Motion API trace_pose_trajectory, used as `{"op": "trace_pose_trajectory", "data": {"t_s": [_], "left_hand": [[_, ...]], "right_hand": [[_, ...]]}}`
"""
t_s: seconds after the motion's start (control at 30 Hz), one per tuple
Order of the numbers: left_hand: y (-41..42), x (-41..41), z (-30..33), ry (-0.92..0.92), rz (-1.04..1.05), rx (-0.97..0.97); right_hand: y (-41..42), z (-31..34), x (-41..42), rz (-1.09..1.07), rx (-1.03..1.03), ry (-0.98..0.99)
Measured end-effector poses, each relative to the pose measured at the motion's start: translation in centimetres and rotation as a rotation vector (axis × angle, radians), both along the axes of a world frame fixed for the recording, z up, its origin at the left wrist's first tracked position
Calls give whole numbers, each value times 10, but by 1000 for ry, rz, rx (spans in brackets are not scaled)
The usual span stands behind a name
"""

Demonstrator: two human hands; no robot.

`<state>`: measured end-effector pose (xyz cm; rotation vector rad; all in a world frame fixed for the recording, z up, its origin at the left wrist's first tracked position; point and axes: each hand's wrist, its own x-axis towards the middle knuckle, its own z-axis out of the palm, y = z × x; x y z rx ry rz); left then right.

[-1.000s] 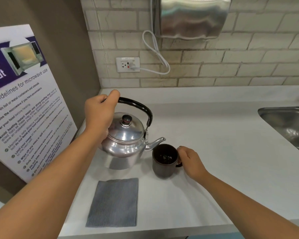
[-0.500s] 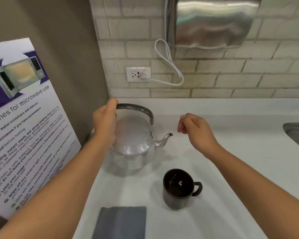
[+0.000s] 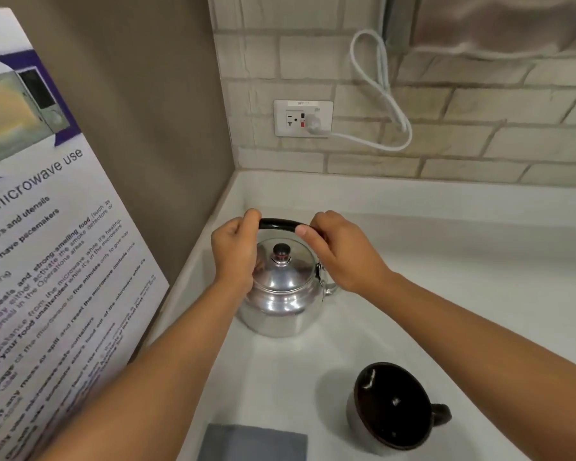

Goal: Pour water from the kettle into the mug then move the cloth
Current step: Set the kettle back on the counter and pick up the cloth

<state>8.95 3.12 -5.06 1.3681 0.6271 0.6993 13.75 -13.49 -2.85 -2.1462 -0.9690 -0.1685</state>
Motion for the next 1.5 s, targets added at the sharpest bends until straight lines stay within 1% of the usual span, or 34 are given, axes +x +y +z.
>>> {"op": "trace_pose_trajectory", "data": {"t_s": [0.1, 0.17, 0.27, 0.33, 0.4, 0.5, 0.6, 0.67, 0.73, 0.83, 0.9, 0.93, 0.97, 1.03, 1.1, 1.2, 1.23, 1.3, 1.4, 1.5], "left_hand": [[1, 0, -8, 5, 8, -6], [3, 2, -12, -9, -2, 24], [9, 8, -14, 37, -8, 189], [17, 15, -13, 130, -1, 366], [29, 26, -11, 283, -26, 514], [42, 40, -13, 549, -133, 624], [47, 50, -17, 767, -221, 669], [48, 54, -18, 835, -231, 672], [47, 56, -17, 861, -243, 672], [46, 52, -11, 899, -238, 707], [44, 46, -2, 899, -207, 746], [43, 42, 3, 868, -181, 773], [42, 37, 10, 810, -148, 811], [36, 18, 24, 626, -86, 886], [22, -11, 34, 437, -62, 881], [-10, -67, 30, 285, -79, 911], [-21, -86, 24, 279, -120, 919], [-42, -123, 6, 328, -236, 911], [-59, -176, -24, 446, -380, 969], [-68, -231, -60, 491, -473, 1069]], "right_hand": [[5, -7, 6, 15, -24, -60], [9, -10, 9, 10, 0, -68], [15, -14, 18, -34, 31, -34], [20, -15, 27, -75, 6, 12], [24, -17, 38, -119, -78, 96], [27, -24, 54, -123, -237, 243], [29, -30, 65, -79, -296, 326], [30, -35, 69, -93, -284, 345], [30, -36, 69, -109, -270, 348], [28, -32, 64, -124, -275, 298], [24, -21, 58, -143, -261, 280], [21, -14, 54, -152, -242, 277], [17, -7, 50, -157, -215, 266], [6, 9, 37, -153, -142, 226], [-9, 23, 17, -149, -70, 162], [-42, 33, -23, -107, 29, 129], [-55, 33, -38, -87, 49, 126], [-80, 28, -66, -110, 39, 95], [-120, 8, -100, -272, 43, 61], [-161, -25, -138, -464, 38, 119]]}}
